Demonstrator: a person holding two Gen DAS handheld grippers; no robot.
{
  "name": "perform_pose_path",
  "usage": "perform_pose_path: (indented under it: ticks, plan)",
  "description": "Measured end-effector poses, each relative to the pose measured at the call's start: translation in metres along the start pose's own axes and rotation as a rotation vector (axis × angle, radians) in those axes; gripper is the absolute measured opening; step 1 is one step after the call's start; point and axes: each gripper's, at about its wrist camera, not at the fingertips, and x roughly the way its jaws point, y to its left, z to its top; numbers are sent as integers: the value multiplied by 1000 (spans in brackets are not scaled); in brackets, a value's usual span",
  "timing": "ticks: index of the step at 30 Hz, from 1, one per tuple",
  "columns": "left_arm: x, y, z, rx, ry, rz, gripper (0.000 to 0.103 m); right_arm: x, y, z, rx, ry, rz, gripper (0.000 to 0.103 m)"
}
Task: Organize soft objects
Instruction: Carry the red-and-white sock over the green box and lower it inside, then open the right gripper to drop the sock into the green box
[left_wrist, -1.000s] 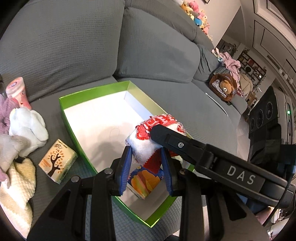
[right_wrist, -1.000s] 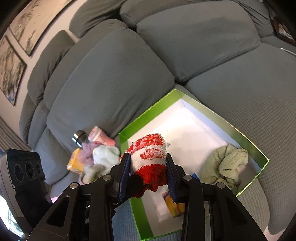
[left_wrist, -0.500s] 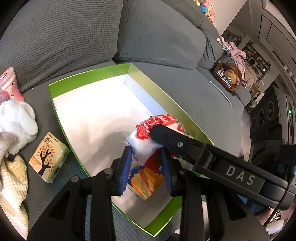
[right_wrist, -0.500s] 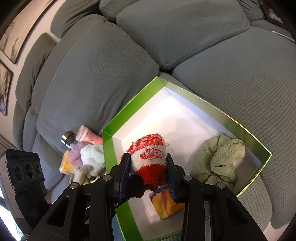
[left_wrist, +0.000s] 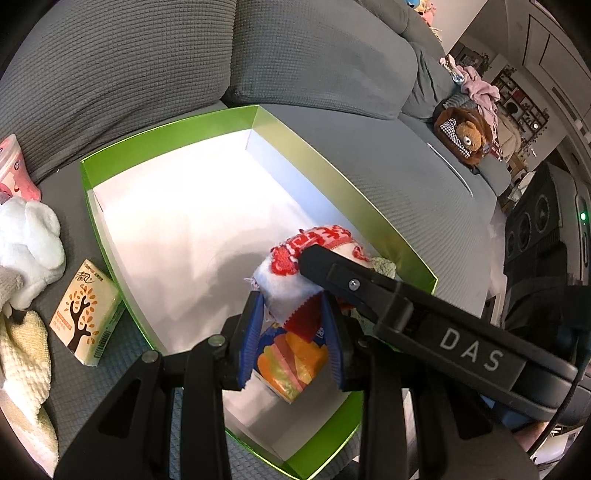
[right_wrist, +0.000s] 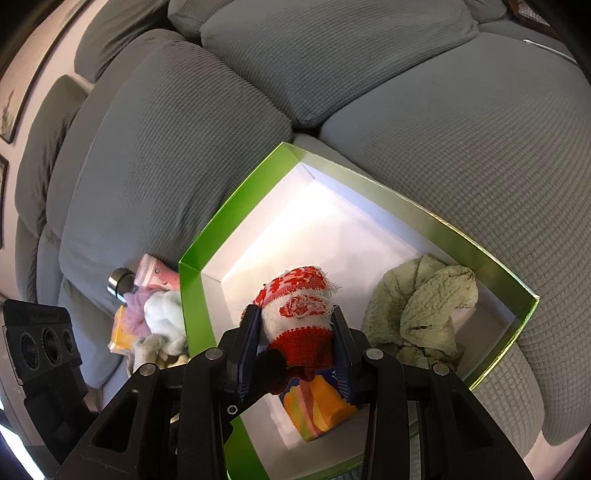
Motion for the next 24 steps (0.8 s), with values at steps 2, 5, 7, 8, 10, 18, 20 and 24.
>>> perform_pose_path:
  ticks: [2, 5, 7, 8, 10, 18, 20, 24]
  plan:
    - [1, 0, 1, 4, 8, 1, 29, 0, 0, 0, 1, -1, -6, 38]
    - [2, 1, 3, 1, 18, 9, 29, 1, 0, 0, 4, -2, -17, 38]
    - [3, 1, 2, -4, 24, 17, 29, 1, 1, 0, 5, -3, -25, 38]
    - [3, 1, 2, -5, 24, 22, 30, 1, 1, 0, 5, -4, -28, 38]
    - [2, 1, 2, -4, 22, 25, 32, 1, 1, 0, 7, -7, -33, 38]
    - [-6, -3, -3, 15, 9, 29, 52, -7, 2, 0, 8, -46, -65, 40]
    - [-10, -4, -4, 17, -3, 23, 55, -10, 2, 0, 11, -62, -62, 46]
    - [-22, 2, -6, 3, -30, 4, 65, -20, 4, 0, 4, -110, -68, 70]
